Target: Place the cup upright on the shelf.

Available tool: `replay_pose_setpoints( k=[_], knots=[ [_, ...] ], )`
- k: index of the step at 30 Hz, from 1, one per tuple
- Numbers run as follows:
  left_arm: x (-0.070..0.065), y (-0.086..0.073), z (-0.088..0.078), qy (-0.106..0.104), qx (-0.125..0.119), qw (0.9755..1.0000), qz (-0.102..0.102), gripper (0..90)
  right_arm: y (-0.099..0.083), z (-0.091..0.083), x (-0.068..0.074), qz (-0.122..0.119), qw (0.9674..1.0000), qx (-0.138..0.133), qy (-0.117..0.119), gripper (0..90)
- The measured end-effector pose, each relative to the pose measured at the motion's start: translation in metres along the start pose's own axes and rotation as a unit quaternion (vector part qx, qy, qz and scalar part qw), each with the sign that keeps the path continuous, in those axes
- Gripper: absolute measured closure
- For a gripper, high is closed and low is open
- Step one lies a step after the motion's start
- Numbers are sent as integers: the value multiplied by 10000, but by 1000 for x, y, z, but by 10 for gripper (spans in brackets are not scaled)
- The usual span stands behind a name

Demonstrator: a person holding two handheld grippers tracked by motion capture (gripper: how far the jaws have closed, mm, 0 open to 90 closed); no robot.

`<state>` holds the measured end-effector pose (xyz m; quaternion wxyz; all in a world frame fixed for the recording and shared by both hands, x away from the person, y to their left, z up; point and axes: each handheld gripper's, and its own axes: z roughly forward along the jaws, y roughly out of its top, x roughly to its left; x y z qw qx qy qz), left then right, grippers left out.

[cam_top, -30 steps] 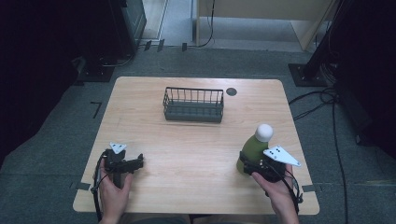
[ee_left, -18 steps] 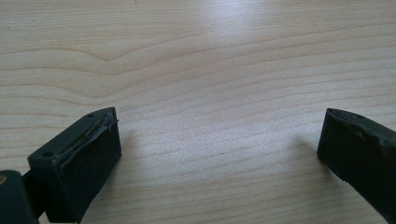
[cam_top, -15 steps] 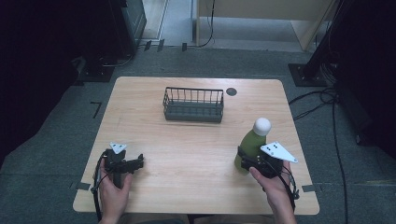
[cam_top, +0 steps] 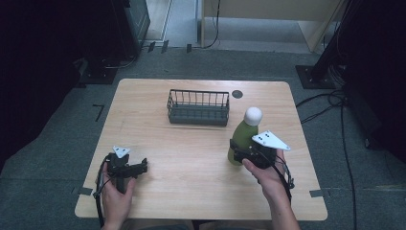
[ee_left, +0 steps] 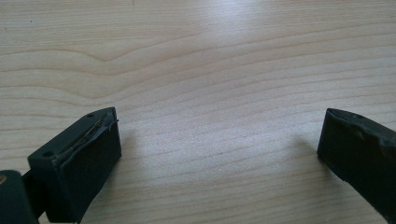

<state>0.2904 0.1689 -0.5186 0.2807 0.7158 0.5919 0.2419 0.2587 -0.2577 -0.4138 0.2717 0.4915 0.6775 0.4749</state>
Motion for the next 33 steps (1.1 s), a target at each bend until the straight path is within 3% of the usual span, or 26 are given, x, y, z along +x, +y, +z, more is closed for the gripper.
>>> replay_pose_setpoints(
  k=[10, 17, 25, 33],
  knots=[
    [-1, 0, 0, -50, -7, 10000, 43, 1, 25, 21, 19, -165, 9997, -79, 184, 202],
    [-1, 0, 0, -60, 1, 10000, 61, 1, 43, 38, 30, -132, 9994, -115, 290, 202],
    [-1, 0, 0, -57, -5, 10000, 55, 1, 68, 55, 36, -154, 9989, -230, 368, 203],
    [-1, 0, 0, -56, 3, 10000, 54, 1, 93, 70, 36, -253, 9989, -294, 280, 202]
  ],
)
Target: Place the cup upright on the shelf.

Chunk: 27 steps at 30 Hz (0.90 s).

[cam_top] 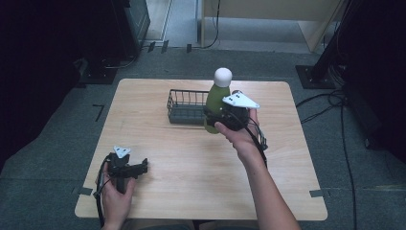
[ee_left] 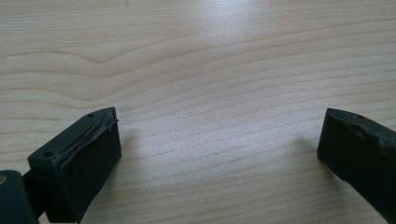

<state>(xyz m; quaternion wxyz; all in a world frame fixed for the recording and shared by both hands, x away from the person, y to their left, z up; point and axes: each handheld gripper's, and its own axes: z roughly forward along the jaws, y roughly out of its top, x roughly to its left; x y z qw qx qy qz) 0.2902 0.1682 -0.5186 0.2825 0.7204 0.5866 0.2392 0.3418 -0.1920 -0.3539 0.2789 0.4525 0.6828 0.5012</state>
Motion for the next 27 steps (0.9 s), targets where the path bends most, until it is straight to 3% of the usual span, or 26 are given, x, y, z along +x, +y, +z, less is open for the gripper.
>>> replay_pose_setpoints(
  k=[10, 23, 27],
  knots=[
    [0, 0, 0, 2, -4, 10000, 0, 1, 20, 21, -13, 192, 9998, -31, -98, 203],
    [0, 0, 0, 3, -3, 10000, 4, 1, 36, 64, -32, 438, 9978, -96, -482, 203],
    [0, 0, 0, 0, 1, 10000, 3, 1, 38, 75, -35, 406, 9972, -172, -599, 202]
  ],
)
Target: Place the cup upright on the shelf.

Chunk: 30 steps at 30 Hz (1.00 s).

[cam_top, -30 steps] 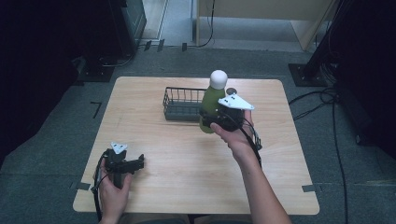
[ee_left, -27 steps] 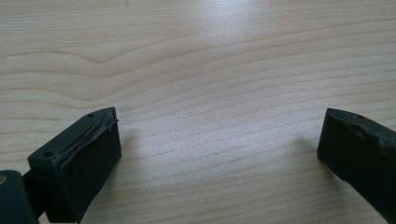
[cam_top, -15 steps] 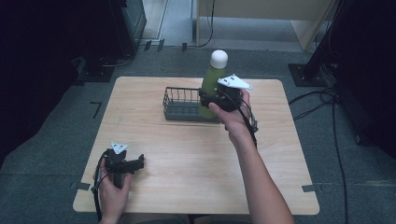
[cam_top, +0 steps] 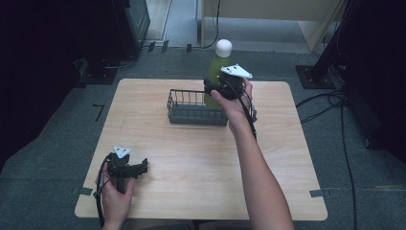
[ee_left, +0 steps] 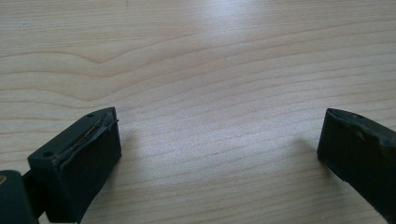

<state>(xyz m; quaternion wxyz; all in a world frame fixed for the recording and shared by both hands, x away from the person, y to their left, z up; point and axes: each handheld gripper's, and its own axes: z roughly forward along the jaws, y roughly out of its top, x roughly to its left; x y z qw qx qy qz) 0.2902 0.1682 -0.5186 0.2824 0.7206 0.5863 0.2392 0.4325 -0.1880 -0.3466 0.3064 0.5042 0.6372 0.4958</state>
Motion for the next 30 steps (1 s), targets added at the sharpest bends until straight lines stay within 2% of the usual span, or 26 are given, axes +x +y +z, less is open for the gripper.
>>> replay_pose_setpoints(
  k=[4, 13, 22, 24, 30],
  knots=[
    [0, 0, 0, 0, 0, 10000, 1, 1, -5, 8, -2, -38, 10000, -36, -74, 203],
    [0, 0, 0, 0, 1, 10000, 2, 1, -26, 23, 0, -153, 9994, 252, -163, 202],
    [0, 0, 0, 0, 0, 10000, 2, 1, -44, 30, 0, -257, 9986, 403, -218, 202],
    [0, 0, 0, -2, -2, 10000, 3, 1, -45, 30, 0, -248, 9989, 352, -171, 201],
    [0, 0, 0, -12, -4, 10000, 13, 1, -44, 30, -2, -224, 9988, 422, -97, 195]
  ],
)
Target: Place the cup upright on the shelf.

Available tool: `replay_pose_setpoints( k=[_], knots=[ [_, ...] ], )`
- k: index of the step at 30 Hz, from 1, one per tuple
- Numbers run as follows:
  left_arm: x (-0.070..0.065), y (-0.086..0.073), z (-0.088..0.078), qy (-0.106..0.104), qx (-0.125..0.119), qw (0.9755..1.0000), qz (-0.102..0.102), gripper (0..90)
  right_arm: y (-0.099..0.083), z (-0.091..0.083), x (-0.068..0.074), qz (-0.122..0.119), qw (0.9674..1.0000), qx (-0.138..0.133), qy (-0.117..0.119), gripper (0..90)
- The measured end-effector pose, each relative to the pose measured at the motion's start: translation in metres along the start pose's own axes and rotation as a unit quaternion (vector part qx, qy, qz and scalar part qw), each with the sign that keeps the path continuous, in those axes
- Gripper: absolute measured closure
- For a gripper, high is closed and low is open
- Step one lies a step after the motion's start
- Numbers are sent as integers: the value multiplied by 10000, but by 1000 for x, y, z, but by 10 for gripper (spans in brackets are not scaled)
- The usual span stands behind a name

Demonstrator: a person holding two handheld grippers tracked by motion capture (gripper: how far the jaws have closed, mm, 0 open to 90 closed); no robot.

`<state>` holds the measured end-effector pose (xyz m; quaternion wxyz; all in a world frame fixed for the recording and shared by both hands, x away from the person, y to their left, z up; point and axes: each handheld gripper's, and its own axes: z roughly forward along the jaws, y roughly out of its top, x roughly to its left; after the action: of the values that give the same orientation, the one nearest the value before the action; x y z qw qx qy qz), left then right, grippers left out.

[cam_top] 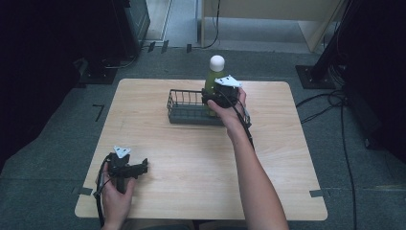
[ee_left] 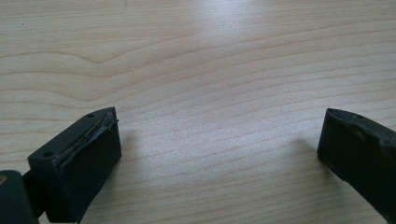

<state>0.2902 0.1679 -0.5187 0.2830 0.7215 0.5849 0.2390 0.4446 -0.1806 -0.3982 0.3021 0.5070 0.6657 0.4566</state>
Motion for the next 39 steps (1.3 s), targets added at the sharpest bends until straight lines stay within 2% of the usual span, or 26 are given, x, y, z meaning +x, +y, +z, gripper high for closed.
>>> replay_pose_setpoints(
  k=[5, 10, 13, 21, 28, 39],
  knots=[
    [0, 0, 0, -1, 0, 10000, 0, 1, 0, 0, -5, 78, 9999, 61, -19, 191],
    [0, 0, 0, -7, 0, 10000, 9, 1, 0, -1, -4, -101, 9999, 75, 56, 186],
    [0, 0, 0, -12, 1, 10000, 16, 1, 0, -1, -4, -67, 9999, 95, 87, 172],
    [0, 0, 0, -17, -1, 10000, 21, 1, -1, -3, -3, -212, 9997, 94, 27, 203],
    [0, 0, 0, -18, -3, 10000, 23, 1, -1, -2, -1, -216, 9997, 80, 0, 204],
    [0, 0, 0, -26, 3, 10000, 36, 1, -1, -6, -5, -119, 9998, 126, 114, 196]
  ],
)
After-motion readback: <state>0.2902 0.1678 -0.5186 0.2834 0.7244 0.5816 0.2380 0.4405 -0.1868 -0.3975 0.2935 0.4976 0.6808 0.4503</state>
